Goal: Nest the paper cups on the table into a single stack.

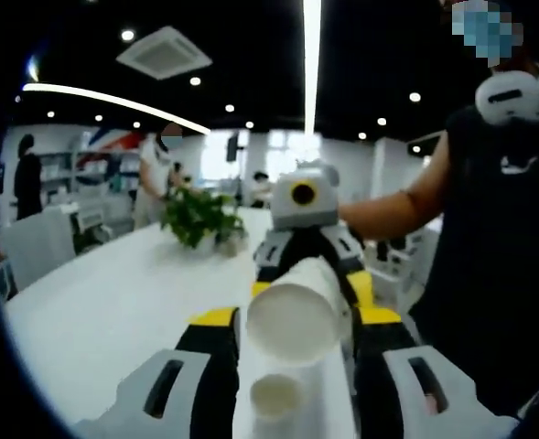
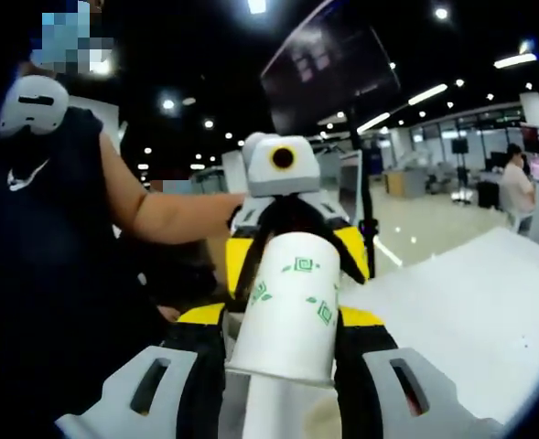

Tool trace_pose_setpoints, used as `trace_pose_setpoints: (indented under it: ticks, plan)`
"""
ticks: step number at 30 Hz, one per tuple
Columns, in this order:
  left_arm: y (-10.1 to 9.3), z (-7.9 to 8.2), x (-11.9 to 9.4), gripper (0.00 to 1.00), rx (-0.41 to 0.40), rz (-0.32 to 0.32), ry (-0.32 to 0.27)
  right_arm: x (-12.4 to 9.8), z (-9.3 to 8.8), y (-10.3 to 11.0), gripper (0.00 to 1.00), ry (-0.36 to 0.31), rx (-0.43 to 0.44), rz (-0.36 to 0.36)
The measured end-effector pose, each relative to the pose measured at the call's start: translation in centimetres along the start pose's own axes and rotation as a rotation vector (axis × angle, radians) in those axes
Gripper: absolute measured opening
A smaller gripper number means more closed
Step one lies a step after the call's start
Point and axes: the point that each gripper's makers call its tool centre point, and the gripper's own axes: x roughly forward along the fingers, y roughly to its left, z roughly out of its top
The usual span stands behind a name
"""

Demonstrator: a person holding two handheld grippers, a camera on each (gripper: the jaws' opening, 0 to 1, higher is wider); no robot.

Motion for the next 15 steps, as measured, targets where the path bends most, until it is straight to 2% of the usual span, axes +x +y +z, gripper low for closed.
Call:
trace_pose_setpoints:
  ticks: [9, 12, 14, 15]
  plan:
    - [0.2, 0.2, -0.2, 0.40, 0.017, 0.018, -0.019, -0.2, 0.1, -0.4, 0.46, -0.013, 0.010, -0.019]
    - [0.4, 0.2, -0.3, 0.39, 0.011, 0.029, -0.023, -0.4, 0.2, -0.9, 0.49, -0.022, 0.009, -0.051]
    - [0.7, 0.4, -0.5, 0.39, 0.014, 0.046, -0.035, -0.8, 0.7, -1.6, 0.50, -0.049, 0.008, -0.083]
    - [1.0, 0.6, -0.7, 0.39, 0.004, 0.058, -0.054, -1.3, 1.4, -2.0, 0.49, -0.086, 0.011, -0.102]
